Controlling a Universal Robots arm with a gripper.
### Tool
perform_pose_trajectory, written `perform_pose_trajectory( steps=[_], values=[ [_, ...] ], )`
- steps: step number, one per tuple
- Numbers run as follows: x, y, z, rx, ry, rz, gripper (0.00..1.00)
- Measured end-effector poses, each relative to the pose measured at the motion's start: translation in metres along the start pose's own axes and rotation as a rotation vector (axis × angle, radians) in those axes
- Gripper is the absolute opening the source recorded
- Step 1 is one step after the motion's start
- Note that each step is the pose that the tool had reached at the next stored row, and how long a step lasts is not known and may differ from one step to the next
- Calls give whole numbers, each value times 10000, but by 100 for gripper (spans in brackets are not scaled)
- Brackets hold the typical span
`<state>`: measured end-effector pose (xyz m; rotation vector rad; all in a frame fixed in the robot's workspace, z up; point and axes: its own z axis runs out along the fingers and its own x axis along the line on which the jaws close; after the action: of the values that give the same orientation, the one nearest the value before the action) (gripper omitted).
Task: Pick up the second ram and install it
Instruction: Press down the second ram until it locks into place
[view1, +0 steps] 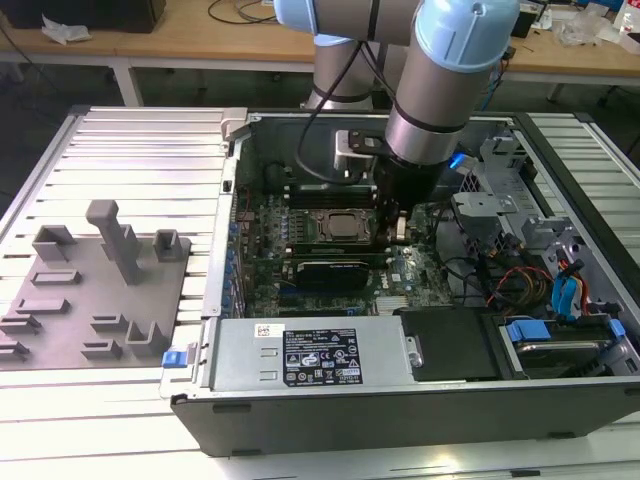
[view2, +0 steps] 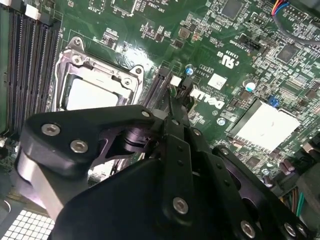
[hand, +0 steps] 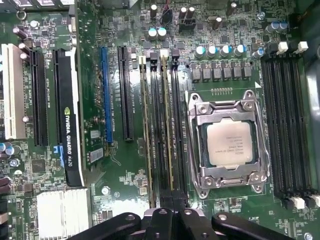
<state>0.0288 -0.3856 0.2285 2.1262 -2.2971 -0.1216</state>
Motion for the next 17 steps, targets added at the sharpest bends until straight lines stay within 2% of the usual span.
perform_pose_trajectory(
  steps=[1,3,5,7,10,14,16,17],
  values=[
    [-5,-1,-22,21,-21,-11,11],
    [-4,7,-78,28,-1,-26,11],
    [-10,14,-76,19,7,-235,11],
    [-46,15,-55,16,1,-301,11],
    [-43,14,-13,13,9,-320,11],
    [-42,12,12,12,8,-321,11],
    [-45,13,1,18,-3,-322,11],
    [-47,22,-51,42,-8,-321,11]
  ],
)
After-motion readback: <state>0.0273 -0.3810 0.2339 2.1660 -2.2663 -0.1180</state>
